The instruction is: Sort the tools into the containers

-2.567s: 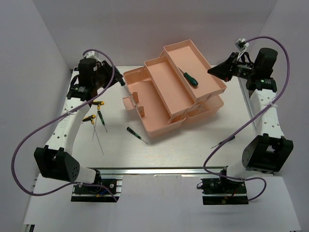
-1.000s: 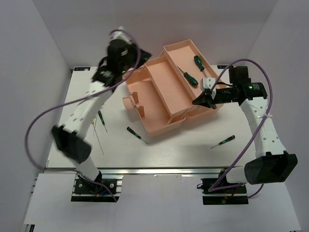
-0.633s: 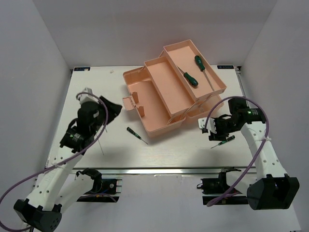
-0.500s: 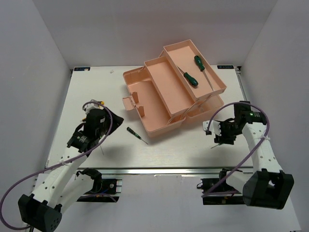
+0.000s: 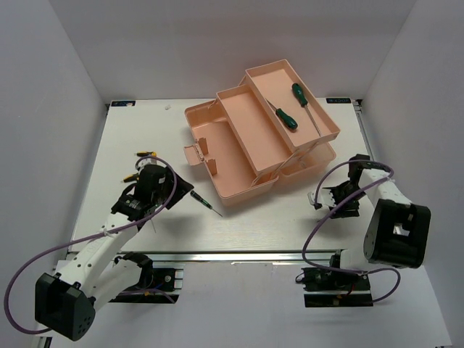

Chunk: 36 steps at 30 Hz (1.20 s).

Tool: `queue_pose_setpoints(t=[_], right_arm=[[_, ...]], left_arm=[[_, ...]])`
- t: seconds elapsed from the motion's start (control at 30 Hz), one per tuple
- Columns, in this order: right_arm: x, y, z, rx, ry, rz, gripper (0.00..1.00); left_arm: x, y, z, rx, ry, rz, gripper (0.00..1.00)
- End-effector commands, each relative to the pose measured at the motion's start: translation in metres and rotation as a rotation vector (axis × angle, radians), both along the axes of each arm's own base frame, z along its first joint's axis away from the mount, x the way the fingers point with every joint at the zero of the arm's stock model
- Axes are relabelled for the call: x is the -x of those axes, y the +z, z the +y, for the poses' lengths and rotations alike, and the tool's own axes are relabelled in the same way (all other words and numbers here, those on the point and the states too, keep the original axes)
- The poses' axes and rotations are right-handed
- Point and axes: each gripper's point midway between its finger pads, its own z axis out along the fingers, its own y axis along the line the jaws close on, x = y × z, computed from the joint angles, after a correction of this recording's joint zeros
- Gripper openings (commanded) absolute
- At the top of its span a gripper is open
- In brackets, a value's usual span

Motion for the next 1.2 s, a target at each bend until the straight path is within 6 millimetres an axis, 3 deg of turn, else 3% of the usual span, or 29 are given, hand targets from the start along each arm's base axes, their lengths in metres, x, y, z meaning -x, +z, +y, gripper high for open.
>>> queue_pose_setpoints(t=[0.0,0.27,0.37,0.5,0.6,0.7,0.8,0.83,0.9,0.93,1.0,1.03,1.13,1.17], right_arm=[[-0.016,-0.012,0.000,0.040,0.117,-0.032,0.65],[-0.022,-0.038,0.007,0.026,0.134,0.034,0.57],[-0.011,-0.046,0.007,0.024,0.137,0.075,0.44],[0.011,-0.055,0.014,-0.008,0.138,0.115,0.12],[0.022,-0.052,0.030,-0.063,0.137,0.104,0.00],[0.022,-0.037,0.048,-0.133,0.133,0.068,0.00],[0.012,-0.008,0.074,-0.215,0.139,-0.007,0.00],[0.010,0.008,0.095,-0.267,0.180,-0.053,0.00],[0.016,0.028,0.115,-0.321,0.191,-0.058,0.00],[0.014,0.048,0.137,-0.361,0.244,-0.094,0.00],[0.020,0.070,0.161,-0.426,0.205,-0.075,0.00],[0.015,0.094,0.179,-0.478,0.220,-0.095,0.00],[0.026,0.130,0.228,-0.578,0.180,-0.021,0.00],[0.028,0.154,0.252,-0.620,0.220,-0.044,0.00]], left_arm=[[-0.001,0.012,-0.006,0.047,-0.004,-0.032,0.64],[0.005,-0.003,-0.011,0.146,0.053,0.017,0.66],[0.007,-0.006,-0.009,0.162,0.078,0.030,0.66],[0.010,-0.013,-0.005,0.177,0.124,0.054,0.66],[0.010,-0.021,-0.006,0.198,0.147,0.075,0.66],[0.011,-0.029,-0.008,0.214,0.158,0.101,0.66],[0.009,-0.036,-0.009,0.212,0.161,0.118,0.66],[0.008,-0.037,-0.010,0.208,0.160,0.121,0.65],[0.002,-0.039,-0.013,0.209,0.157,0.117,0.66],[0.000,-0.039,-0.013,0.207,0.157,0.113,0.66],[-0.009,-0.040,-0.016,0.210,0.158,0.102,0.66],[-0.011,-0.040,-0.017,0.209,0.158,0.100,0.66],[-0.021,-0.039,-0.022,0.208,0.140,0.083,0.68],[-0.023,-0.039,-0.023,0.206,0.138,0.080,0.69]])
